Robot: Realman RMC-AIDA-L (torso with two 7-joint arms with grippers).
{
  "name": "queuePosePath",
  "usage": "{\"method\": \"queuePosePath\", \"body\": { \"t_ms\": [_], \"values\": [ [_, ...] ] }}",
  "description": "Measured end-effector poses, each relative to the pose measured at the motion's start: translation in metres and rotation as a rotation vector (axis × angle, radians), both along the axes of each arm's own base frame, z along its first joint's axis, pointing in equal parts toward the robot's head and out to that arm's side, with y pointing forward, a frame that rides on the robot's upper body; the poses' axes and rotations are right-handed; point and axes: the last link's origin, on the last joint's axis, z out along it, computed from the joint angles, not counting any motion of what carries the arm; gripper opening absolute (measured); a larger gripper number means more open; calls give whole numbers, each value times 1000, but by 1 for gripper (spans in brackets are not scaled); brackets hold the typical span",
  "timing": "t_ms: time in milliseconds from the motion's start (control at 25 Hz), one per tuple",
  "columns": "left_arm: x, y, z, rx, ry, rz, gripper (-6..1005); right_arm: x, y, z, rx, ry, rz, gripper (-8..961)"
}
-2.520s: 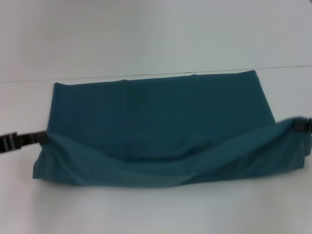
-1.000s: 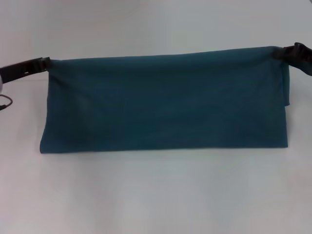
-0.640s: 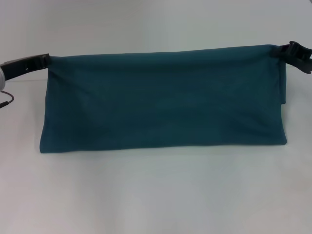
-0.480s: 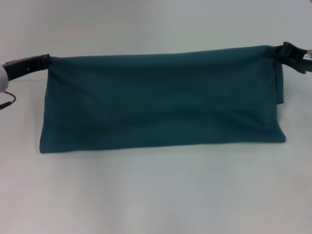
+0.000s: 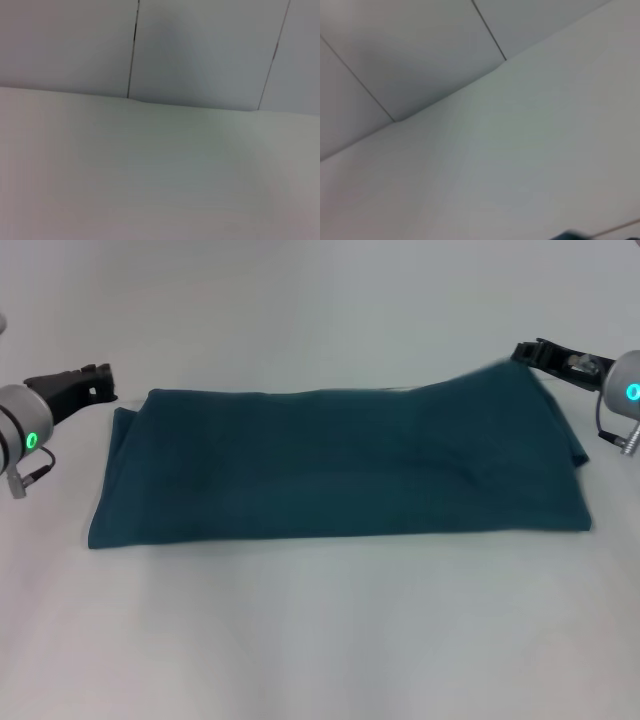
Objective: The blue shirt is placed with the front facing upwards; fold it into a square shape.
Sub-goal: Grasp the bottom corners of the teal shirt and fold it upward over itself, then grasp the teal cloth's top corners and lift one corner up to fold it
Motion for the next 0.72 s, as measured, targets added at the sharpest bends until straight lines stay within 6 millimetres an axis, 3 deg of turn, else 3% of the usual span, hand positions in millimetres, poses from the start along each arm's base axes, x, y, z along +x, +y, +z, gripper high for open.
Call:
{"method": "queuePosePath", "body": {
  "t_ms": [160,400,720],
  "values": [
    [1,-1,-4,-13,15,-9,118,-3,3,-3,1,-49,6,209],
    [-9,-12,-6,-51,-29,0,214,0,0,12,14,-71,45,363],
    [-13,-38,7,-208,-103,29,572,9,-30,13,-1,-70,162,643]
  ]
}}
